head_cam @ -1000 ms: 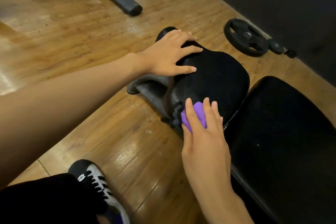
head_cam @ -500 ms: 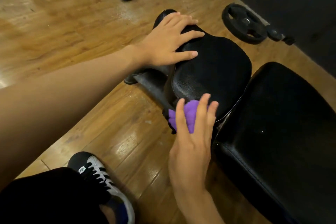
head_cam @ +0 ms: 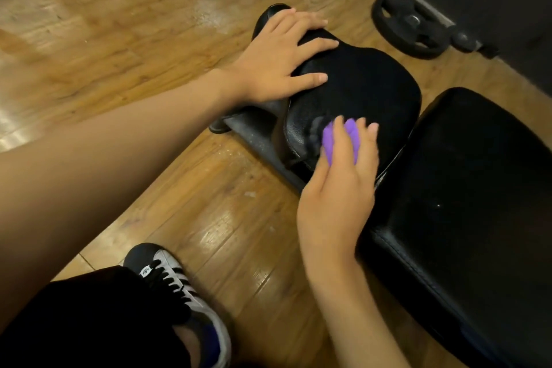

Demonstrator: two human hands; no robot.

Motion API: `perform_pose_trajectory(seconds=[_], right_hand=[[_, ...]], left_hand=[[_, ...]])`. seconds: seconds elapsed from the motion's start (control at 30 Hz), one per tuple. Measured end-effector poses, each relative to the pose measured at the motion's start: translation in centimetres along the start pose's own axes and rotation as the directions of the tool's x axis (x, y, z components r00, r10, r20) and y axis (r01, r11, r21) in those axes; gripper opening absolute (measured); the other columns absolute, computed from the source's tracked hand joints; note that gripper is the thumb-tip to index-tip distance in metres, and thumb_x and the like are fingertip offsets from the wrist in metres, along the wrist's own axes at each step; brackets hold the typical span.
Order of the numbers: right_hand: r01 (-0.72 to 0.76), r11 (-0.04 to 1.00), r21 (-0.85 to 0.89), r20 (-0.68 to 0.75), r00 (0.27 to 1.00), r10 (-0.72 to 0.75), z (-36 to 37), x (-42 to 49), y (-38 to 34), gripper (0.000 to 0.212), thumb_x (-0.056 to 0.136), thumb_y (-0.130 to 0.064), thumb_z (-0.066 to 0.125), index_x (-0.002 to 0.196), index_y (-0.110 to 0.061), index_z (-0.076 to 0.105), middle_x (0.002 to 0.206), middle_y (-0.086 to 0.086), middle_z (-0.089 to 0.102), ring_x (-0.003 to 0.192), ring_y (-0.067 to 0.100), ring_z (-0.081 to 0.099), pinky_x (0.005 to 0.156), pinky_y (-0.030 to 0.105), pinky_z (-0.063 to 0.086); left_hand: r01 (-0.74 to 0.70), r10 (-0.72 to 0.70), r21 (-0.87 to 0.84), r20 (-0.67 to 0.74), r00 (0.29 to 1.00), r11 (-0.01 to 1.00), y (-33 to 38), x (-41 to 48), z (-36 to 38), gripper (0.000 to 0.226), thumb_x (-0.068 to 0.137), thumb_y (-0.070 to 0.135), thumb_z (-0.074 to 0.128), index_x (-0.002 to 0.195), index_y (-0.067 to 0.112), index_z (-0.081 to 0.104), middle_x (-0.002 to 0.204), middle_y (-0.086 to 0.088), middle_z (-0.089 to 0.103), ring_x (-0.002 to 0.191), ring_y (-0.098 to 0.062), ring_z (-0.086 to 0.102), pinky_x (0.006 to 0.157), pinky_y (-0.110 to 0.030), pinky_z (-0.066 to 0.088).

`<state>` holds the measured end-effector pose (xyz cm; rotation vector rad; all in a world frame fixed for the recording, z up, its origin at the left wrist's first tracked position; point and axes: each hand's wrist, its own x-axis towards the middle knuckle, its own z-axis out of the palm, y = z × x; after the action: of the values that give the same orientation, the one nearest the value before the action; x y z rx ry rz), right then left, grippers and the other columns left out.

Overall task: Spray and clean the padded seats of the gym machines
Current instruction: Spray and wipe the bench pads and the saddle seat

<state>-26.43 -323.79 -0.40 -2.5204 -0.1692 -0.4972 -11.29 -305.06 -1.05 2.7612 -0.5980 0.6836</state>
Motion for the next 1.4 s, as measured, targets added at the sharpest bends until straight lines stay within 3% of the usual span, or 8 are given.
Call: perform_pose_trajectory(seconds=[0.33,0.47,0.7,0.97,1.13,1.23,1.3,1.4], right_hand=[[0.057,0.990,0.129,0.226,0.970,-0.085,-2.6,-2.8,0.5,0.049,0.102,-0.006,0.050,0.149,-0.018,0.045,0.162,0.003,0.029,0.154,0.015,0.009,0.121,0.044,0.029],[-0.015,0.966,0.256,0.119,0.993,-0.016,-6.6,-0.7,0.2,0.041,0.104,-0.013,0.047,0.144,-0.021,0.051,0.157,0.000,0.036,0.151,0.010,0.020,0.119,0.030,0.031],[-0.248,0.964,-0.094,0.200,0.944,0.263,-13.9,6.2,8.2,0.041,0.104,-0.020,0.046,0.145,-0.019,0.049,0.152,0.005,0.043,0.144,0.020,0.036,0.114,0.034,0.030],[-0.089,0.990,-0.114,0.459,0.879,0.132,-13.9,-2.5,6.1,0.052,0.105,-0.027,0.037,0.155,-0.035,0.026,0.167,-0.011,0.006,0.146,0.000,-0.015,0.123,0.024,0.002],[-0.068,0.997,0.022,0.438,0.898,0.052,-13.6,-2.5,6.2,0.052,0.081,-0.007,0.056,0.130,-0.022,0.065,0.147,0.002,0.053,0.144,0.016,0.034,0.114,0.036,0.025],[-0.133,0.990,0.056,0.545,0.835,0.081,-12.8,2.0,7.3,0.056,0.101,-0.011,0.040,0.153,-0.030,0.032,0.167,-0.008,0.009,0.148,0.003,-0.013,0.120,0.026,-0.006],[-0.112,0.994,-0.014,0.539,0.836,0.101,-11.7,3.8,7.6,0.064,0.097,-0.013,0.049,0.155,-0.030,0.026,0.168,-0.003,0.002,0.143,0.006,-0.023,0.118,0.030,-0.009],[-0.125,0.992,0.020,0.457,0.883,0.103,-10.5,2.2,7.2,0.059,0.080,-0.011,0.053,0.138,-0.022,0.057,0.157,0.007,0.040,0.151,0.021,0.017,0.123,0.040,0.014]], left_hand=[[0.131,-0.126,-0.026,0.150,0.981,0.991,2.0,-0.2,-1.6,0.074,0.096,0.064,0.029,0.157,0.024,0.038,0.165,-0.014,0.026,0.157,-0.034,0.010,0.127,-0.050,0.000],[0.211,-0.193,-0.076,0.200,0.961,0.974,4.8,-0.7,-2.8,0.073,0.098,0.065,0.021,0.157,0.025,0.038,0.167,-0.015,0.022,0.157,-0.030,0.004,0.125,-0.044,-0.006],[-0.140,0.150,-0.055,0.300,0.942,0.989,9.7,0.1,-4.3,0.069,0.103,0.066,0.024,0.156,0.025,0.040,0.167,-0.010,0.024,0.158,-0.025,0.007,0.128,-0.045,-0.002],[-0.281,0.273,-0.043,0.414,0.868,0.959,11.6,0.3,-2.9,0.080,0.097,0.066,0.039,0.159,0.015,0.031,0.165,-0.013,0.026,0.155,-0.027,0.020,0.127,-0.048,0.010],[-0.245,0.253,-0.069,0.389,0.886,0.967,11.8,0.2,-2.7,0.079,0.095,0.064,0.044,0.156,0.014,0.037,0.163,-0.012,0.030,0.154,-0.026,0.025,0.124,-0.051,0.019],[-0.228,0.240,-0.077,0.381,0.893,0.971,11.6,0.1,-2.6,0.079,0.095,0.064,0.045,0.155,0.014,0.039,0.164,-0.012,0.030,0.154,-0.026,0.024,0.124,-0.050,0.020],[-0.229,0.245,-0.088,0.384,0.890,0.970,11.6,0.0,-2.5,0.080,0.094,0.064,0.047,0.154,0.012,0.041,0.164,-0.013,0.030,0.155,-0.026,0.023,0.123,-0.050,0.021],[-0.229,0.242,-0.082,0.409,0.880,0.970,11.6,0.4,-2.4,0.080,0.093,0.063,0.048,0.153,0.009,0.043,0.163,-0.016,0.031,0.154,-0.028,0.024,0.122,-0.052,0.022]])
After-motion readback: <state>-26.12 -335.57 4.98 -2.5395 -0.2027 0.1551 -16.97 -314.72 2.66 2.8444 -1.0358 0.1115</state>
